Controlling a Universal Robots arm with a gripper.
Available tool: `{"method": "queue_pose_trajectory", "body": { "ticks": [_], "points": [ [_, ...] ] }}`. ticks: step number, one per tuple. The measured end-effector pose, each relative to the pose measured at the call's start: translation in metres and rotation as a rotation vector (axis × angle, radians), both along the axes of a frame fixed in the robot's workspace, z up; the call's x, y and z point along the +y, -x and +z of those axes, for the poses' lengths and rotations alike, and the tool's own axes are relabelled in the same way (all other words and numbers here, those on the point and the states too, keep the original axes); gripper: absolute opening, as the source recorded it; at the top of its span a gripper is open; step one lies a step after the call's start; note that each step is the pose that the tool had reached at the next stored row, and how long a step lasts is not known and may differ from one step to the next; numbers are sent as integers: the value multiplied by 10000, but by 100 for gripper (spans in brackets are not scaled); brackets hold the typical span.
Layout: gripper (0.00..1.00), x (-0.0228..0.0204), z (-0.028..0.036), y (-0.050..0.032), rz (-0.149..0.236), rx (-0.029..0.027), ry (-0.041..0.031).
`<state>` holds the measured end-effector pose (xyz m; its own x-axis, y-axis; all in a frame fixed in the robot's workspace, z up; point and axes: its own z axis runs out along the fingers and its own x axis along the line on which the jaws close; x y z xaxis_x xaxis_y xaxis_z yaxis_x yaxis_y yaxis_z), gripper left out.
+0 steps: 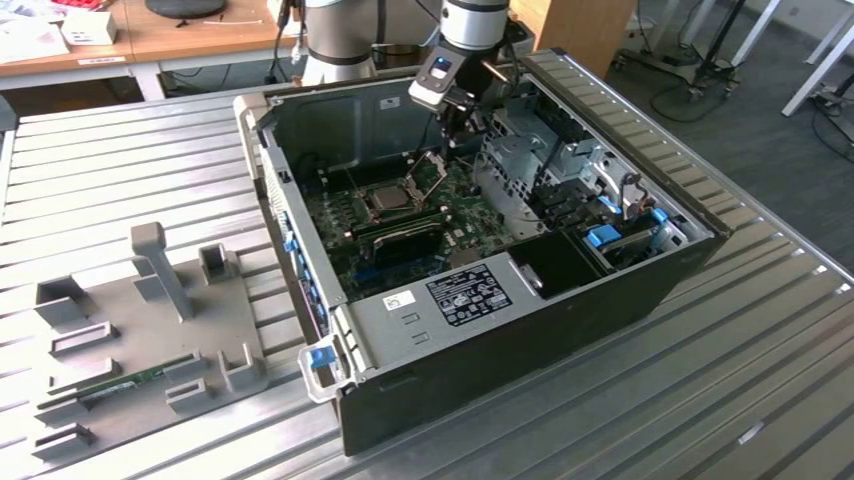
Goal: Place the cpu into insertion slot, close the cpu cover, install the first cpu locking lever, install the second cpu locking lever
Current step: 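Close the cpu cover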
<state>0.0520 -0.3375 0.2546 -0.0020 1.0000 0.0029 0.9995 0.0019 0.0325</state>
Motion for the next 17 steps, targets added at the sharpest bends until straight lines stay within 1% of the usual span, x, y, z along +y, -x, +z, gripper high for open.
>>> {"method": "queue_pose_trajectory", "body": {
  "ticks": [8,17],
  "points": [
    [10,0,-75,0,0,-1,-1],
    [10,0,-82,0,0,0,0]
  ]
}}
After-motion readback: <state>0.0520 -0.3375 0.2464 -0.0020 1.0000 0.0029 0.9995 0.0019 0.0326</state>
